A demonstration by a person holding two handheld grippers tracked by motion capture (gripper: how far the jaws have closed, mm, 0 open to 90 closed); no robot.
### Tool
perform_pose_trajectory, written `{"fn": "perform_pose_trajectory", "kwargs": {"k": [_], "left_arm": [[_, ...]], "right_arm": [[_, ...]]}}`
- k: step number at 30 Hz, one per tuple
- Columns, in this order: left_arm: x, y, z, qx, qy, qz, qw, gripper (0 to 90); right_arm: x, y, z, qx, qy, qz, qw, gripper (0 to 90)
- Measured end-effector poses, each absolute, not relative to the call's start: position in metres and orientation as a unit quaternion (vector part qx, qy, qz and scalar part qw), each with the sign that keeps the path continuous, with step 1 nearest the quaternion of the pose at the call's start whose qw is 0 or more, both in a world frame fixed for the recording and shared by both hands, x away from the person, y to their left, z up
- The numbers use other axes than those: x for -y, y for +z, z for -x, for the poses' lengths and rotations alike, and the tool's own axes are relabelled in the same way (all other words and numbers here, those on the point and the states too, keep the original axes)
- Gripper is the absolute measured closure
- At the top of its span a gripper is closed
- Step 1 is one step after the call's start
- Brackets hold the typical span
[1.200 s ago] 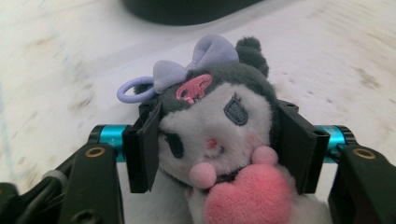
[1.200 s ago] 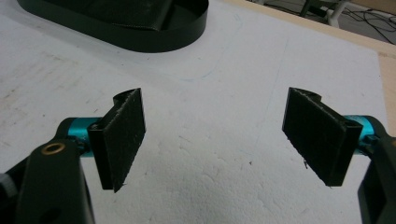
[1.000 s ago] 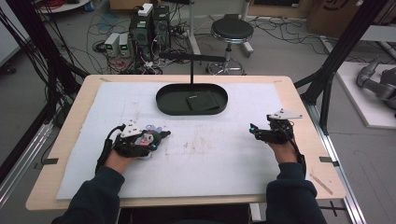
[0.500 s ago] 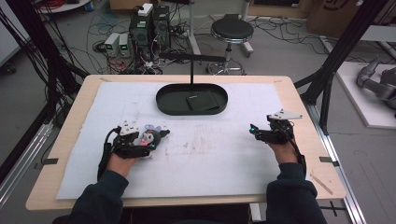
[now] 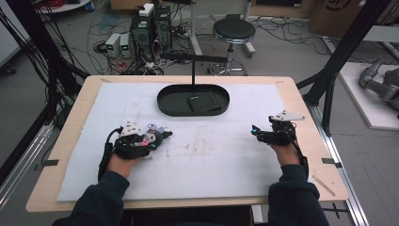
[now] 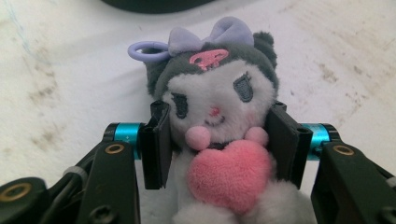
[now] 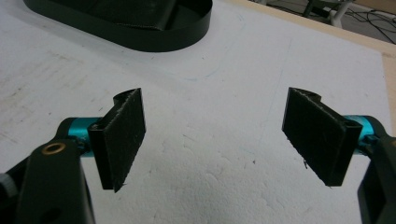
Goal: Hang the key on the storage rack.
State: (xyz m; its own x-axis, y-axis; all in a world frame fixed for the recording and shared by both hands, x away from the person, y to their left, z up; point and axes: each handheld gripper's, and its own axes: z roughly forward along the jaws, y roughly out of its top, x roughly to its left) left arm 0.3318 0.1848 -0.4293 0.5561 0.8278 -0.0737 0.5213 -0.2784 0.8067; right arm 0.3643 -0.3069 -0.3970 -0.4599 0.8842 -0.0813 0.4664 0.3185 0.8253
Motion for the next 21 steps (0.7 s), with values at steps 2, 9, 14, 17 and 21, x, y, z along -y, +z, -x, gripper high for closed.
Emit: {"fn": "perform_pose_trajectory", "kwargs": {"k": [2,9,14,17,21], "left_arm": [[-0.187,-0.424,-0.332,-0.423,0.199,-0.775,0.425,48.2],[-0.193,-0.394,-0.339,-0.379,0.289,-0.757,0.446,49.6],[-0.188,-0.373,-0.352,-0.343,0.348,-0.754,0.438,49.7],[-0.181,-0.363,-0.360,-0.328,0.367,-0.757,0.429,49.7],[-0.176,-0.351,-0.373,-0.314,0.376,-0.761,0.426,49.6]], "right_arm": [[0.307,-0.397,-0.364,-0.763,0.383,-0.442,0.275,21.8],[0.309,-0.396,-0.363,-0.760,0.390,-0.442,0.273,21.8],[0.308,-0.395,-0.363,-0.757,0.395,-0.442,0.273,21.8],[0.308,-0.395,-0.364,-0.758,0.396,-0.442,0.271,21.8],[0.309,-0.395,-0.365,-0.757,0.399,-0.441,0.271,21.8]]}}
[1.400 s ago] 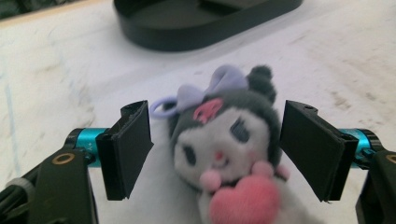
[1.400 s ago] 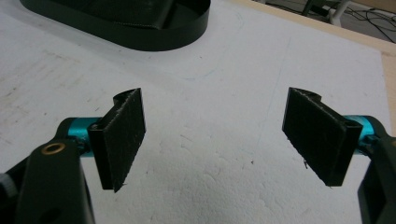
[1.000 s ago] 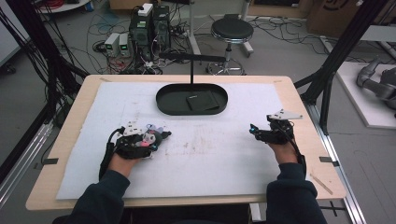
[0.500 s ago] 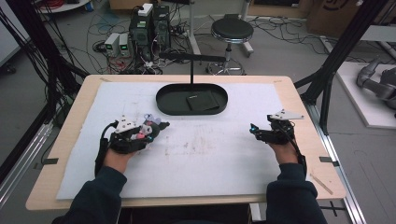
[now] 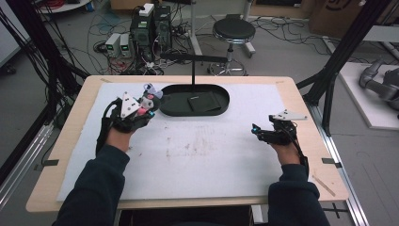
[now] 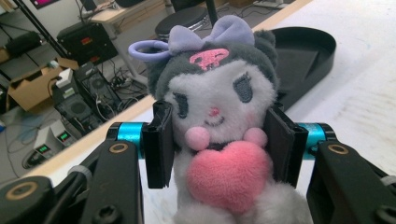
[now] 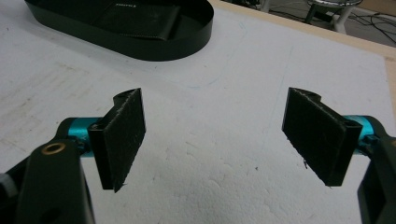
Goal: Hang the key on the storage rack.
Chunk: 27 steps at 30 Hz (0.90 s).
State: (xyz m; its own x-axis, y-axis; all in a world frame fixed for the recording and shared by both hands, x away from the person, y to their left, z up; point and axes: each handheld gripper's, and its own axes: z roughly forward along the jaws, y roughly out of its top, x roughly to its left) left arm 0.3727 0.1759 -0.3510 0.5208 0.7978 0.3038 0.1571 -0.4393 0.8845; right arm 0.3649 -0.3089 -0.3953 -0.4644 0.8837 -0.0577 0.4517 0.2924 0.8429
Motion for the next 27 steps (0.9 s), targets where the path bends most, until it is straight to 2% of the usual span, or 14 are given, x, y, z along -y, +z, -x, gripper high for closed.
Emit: {"fn": "perform_pose_trajectory", "kwargs": {"k": [11,19,27], "left_arm": [[-0.157,-0.320,-0.425,-0.286,0.368,-0.782,0.413,49.6],[-0.141,-0.317,-0.464,-0.279,0.359,-0.803,0.386,49.6],[-0.136,-0.320,-0.481,-0.290,0.354,-0.803,0.382,49.5]], "right_arm": [[0.310,-0.395,-0.365,-0.754,0.406,-0.442,0.266,21.8],[0.312,-0.395,-0.366,-0.751,0.409,-0.447,0.262,21.8],[0.315,-0.396,-0.366,-0.751,0.410,-0.448,0.259,21.8]]}}
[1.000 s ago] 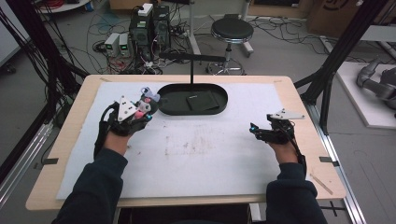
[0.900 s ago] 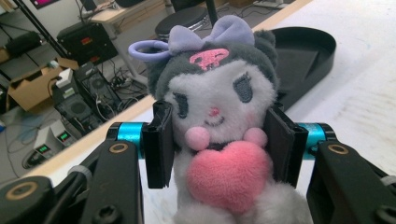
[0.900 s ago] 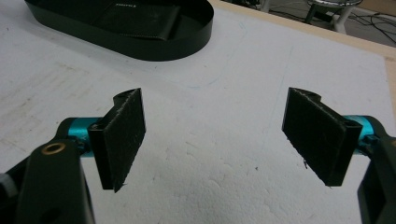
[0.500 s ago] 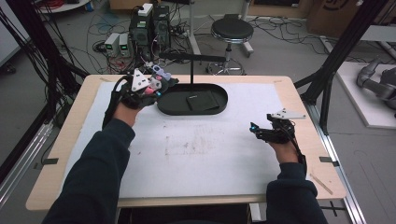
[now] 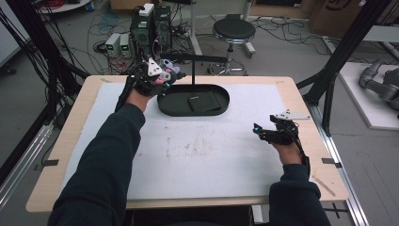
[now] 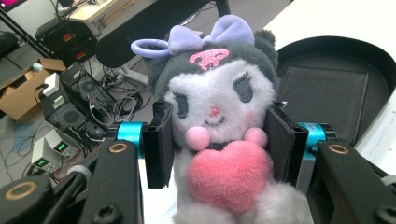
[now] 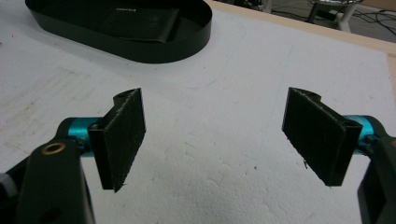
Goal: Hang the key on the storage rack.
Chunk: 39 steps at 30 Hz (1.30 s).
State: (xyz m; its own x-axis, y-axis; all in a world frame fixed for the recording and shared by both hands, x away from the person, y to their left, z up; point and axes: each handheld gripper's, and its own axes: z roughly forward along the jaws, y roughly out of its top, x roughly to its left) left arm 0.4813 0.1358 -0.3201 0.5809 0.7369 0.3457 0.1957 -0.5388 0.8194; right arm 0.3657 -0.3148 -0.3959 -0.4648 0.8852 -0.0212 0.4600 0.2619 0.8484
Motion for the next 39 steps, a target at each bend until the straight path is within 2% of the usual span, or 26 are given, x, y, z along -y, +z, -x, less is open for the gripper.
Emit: {"fn": "perform_pose_trajectory", "kwargs": {"k": [14,26,32,39], "left_arm": [[-0.140,-0.333,-0.500,-0.333,0.337,-0.799,0.369,49.4],[-0.139,-0.352,-0.523,-0.408,0.318,-0.779,0.355,48.5],[-0.141,-0.363,-0.529,-0.436,0.294,-0.776,0.349,42.2],[-0.150,-0.375,-0.515,-0.460,0.269,-0.759,0.373,34.2]], "right_arm": [[0.316,-0.397,-0.366,-0.750,0.412,-0.448,0.257,21.8],[0.318,-0.397,-0.365,-0.749,0.415,-0.449,0.254,21.8],[0.318,-0.398,-0.365,-0.750,0.415,-0.448,0.254,21.8],[0.318,-0.397,-0.364,-0.748,0.416,-0.448,0.259,21.8]]}}
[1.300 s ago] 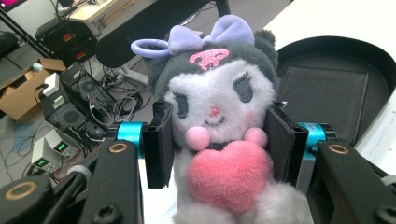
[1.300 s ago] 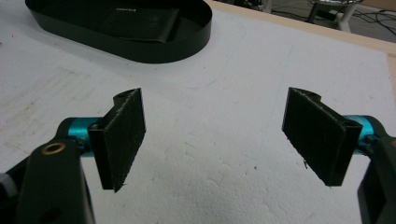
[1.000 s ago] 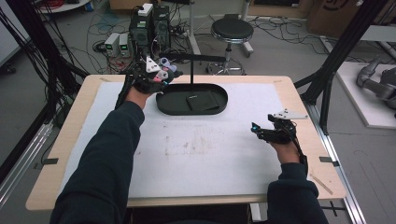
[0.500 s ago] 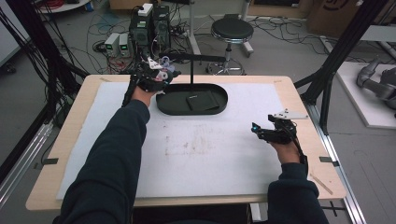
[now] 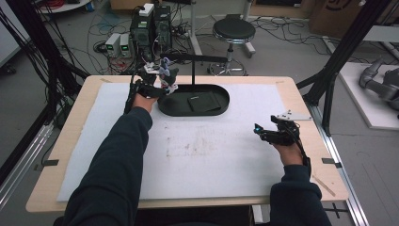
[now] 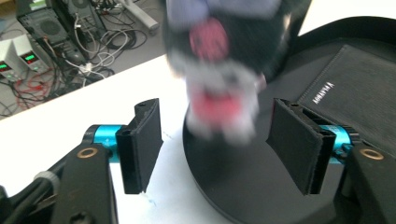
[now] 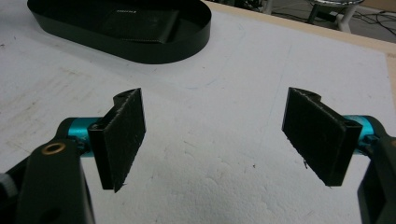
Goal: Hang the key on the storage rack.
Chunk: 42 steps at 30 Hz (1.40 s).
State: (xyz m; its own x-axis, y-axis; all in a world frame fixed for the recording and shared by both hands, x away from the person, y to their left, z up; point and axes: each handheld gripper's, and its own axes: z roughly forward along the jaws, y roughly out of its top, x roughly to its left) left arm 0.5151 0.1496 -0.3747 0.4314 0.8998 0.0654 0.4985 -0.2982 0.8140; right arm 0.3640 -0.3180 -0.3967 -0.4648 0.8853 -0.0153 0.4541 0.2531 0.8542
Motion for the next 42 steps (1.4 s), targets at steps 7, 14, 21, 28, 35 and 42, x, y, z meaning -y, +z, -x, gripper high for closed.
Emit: {"fn": "perform_pose_trajectory", "kwargs": {"k": [7,14,21,28,35,42], "left_arm": [[-0.165,-0.369,-0.483,-0.440,0.267,-0.742,0.430,29.5],[-0.190,-0.360,-0.432,-0.407,0.274,-0.707,0.509,20.8],[-0.212,-0.376,-0.382,-0.408,0.283,-0.677,0.543,21.2],[-0.230,-0.387,-0.358,-0.411,0.290,-0.661,0.556,19.1],[-0.237,-0.394,-0.344,-0.405,0.301,-0.659,0.558,19.2],[-0.237,-0.399,-0.339,-0.403,0.302,-0.662,0.554,19.1]], "right_arm": [[0.318,-0.399,-0.366,-0.755,0.407,-0.441,0.264,21.8],[0.316,-0.400,-0.364,-0.769,0.393,-0.421,0.278,21.2],[0.317,-0.401,-0.364,-0.776,0.391,-0.409,0.277,21.1],[0.322,-0.399,-0.360,-0.780,0.394,-0.401,0.276,21.1],[0.325,-0.398,-0.358,-0.775,0.397,-0.404,0.279,21.1],[0.324,-0.397,-0.355,-0.775,0.395,-0.404,0.283,21.1]]}}
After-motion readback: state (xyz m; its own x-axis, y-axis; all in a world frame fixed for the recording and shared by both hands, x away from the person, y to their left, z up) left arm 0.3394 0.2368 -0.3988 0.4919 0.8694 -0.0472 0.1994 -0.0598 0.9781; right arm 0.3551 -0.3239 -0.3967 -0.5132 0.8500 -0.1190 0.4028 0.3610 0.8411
